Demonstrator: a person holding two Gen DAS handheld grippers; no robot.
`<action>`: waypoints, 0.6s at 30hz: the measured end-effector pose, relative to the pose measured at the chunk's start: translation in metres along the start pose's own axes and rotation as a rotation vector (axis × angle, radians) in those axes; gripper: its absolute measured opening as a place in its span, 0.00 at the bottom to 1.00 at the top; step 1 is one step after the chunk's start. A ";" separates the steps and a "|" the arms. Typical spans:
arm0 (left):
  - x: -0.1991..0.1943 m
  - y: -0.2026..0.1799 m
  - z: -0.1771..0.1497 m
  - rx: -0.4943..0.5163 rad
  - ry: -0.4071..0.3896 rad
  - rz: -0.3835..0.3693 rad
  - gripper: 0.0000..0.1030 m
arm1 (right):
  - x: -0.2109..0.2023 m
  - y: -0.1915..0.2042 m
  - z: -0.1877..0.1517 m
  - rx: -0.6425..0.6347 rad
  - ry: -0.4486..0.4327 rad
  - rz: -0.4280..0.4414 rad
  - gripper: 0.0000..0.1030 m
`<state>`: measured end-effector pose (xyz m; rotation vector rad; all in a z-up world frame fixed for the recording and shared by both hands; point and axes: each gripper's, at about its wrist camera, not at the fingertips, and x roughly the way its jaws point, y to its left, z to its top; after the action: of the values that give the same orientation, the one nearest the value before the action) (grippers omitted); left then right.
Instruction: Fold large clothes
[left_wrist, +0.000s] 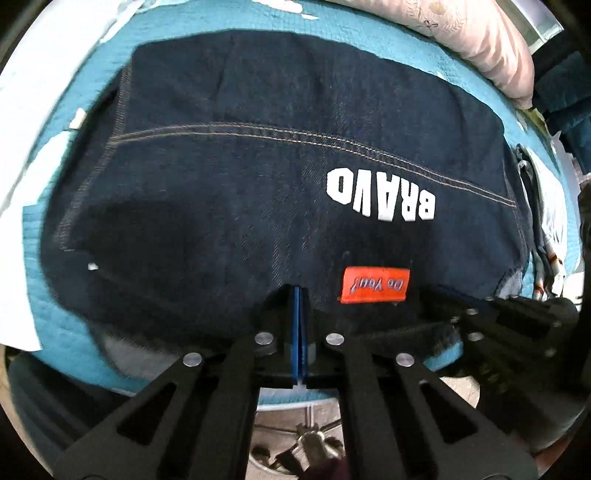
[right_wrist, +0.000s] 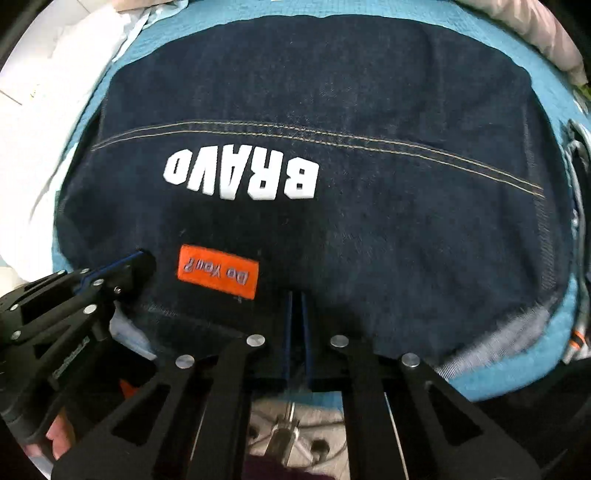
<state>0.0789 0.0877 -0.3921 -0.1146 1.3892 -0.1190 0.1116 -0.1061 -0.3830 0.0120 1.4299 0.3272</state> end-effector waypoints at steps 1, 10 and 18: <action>-0.006 0.001 -0.003 0.019 -0.023 0.043 0.02 | -0.005 -0.004 0.000 0.009 0.001 -0.009 0.04; 0.005 0.037 0.004 -0.106 0.023 0.083 0.02 | 0.015 -0.090 0.008 0.251 0.060 0.078 0.03; 0.024 0.105 0.013 -0.245 0.019 0.107 0.02 | 0.029 -0.166 0.017 0.369 0.021 -0.046 0.00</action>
<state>0.0972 0.1885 -0.4286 -0.2429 1.4220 0.1408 0.1670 -0.2543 -0.4422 0.2762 1.4920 0.0225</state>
